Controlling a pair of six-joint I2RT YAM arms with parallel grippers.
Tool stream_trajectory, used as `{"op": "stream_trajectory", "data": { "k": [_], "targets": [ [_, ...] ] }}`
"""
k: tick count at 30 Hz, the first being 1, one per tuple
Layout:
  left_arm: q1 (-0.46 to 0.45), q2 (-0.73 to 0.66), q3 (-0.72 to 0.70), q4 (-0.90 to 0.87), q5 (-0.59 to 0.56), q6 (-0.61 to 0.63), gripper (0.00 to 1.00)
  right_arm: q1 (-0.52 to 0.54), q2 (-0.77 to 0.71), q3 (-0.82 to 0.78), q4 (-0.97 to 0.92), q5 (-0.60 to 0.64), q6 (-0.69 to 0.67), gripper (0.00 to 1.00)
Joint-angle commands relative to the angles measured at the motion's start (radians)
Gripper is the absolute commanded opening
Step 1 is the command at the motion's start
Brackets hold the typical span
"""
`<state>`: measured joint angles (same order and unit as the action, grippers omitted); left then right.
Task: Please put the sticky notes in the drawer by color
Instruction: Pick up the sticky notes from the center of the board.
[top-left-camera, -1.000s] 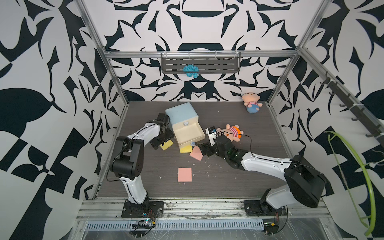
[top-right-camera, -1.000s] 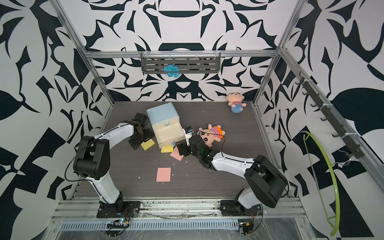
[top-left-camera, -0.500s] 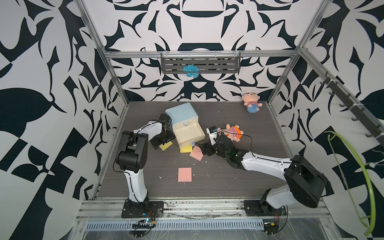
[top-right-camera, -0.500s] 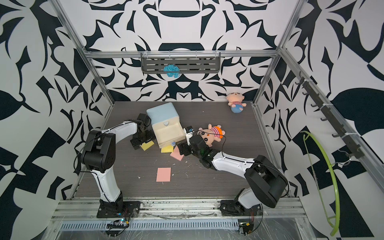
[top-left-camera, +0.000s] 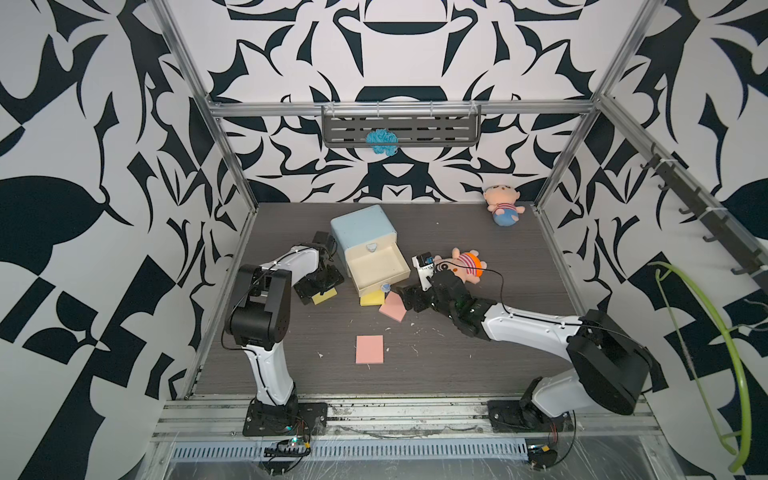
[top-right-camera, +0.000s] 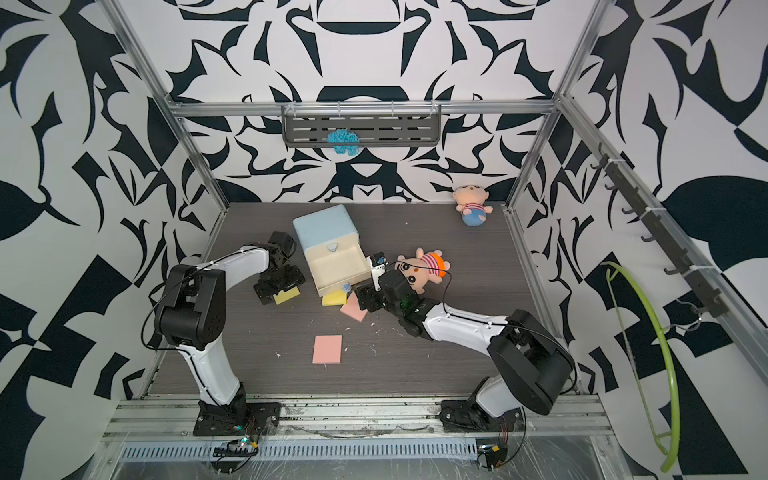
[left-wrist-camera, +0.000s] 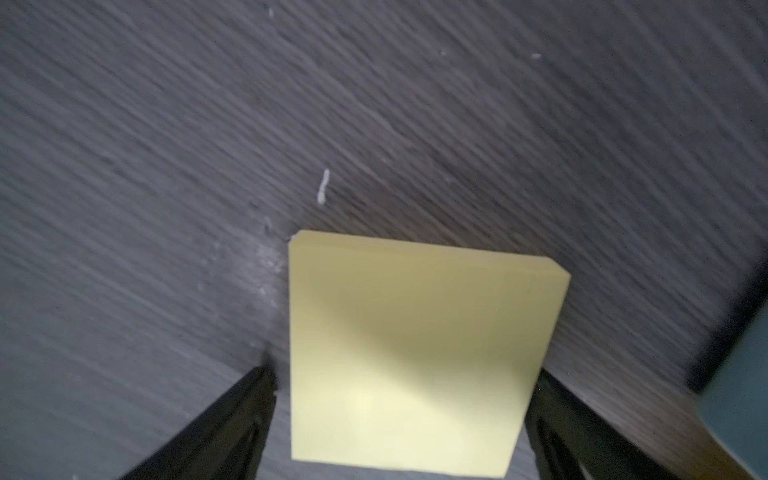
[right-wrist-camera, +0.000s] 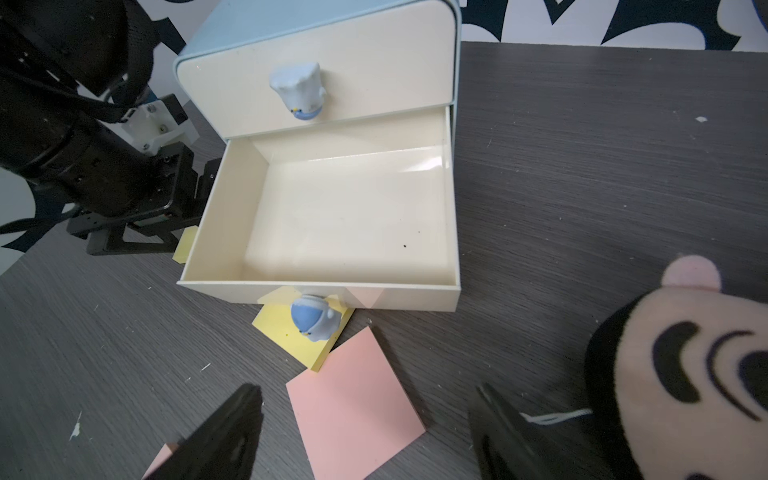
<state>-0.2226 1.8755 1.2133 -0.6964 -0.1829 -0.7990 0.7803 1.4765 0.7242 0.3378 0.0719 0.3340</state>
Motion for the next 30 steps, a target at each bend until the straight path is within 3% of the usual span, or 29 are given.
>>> {"op": "stream_trajectory", "data": {
  "k": [1,12,21,30],
  "targets": [
    [0.003,0.027,-0.027,-0.016,0.001,-0.008,0.97,-0.003,-0.007,0.014,0.037,-0.001,0.007,0.83],
    [0.005,0.031,-0.054,-0.005,0.002,-0.014,0.79,-0.003,-0.016,0.017,0.015,0.005,0.012,0.82],
    [0.003,-0.044,-0.054,-0.04,0.003,-0.012,0.78,-0.003,-0.009,0.036,0.01,-0.04,0.021,0.82],
    [0.004,-0.203,-0.051,-0.087,0.063,-0.011,0.78,0.027,0.051,0.109,0.074,-0.201,0.11,0.81]
  ]
}}
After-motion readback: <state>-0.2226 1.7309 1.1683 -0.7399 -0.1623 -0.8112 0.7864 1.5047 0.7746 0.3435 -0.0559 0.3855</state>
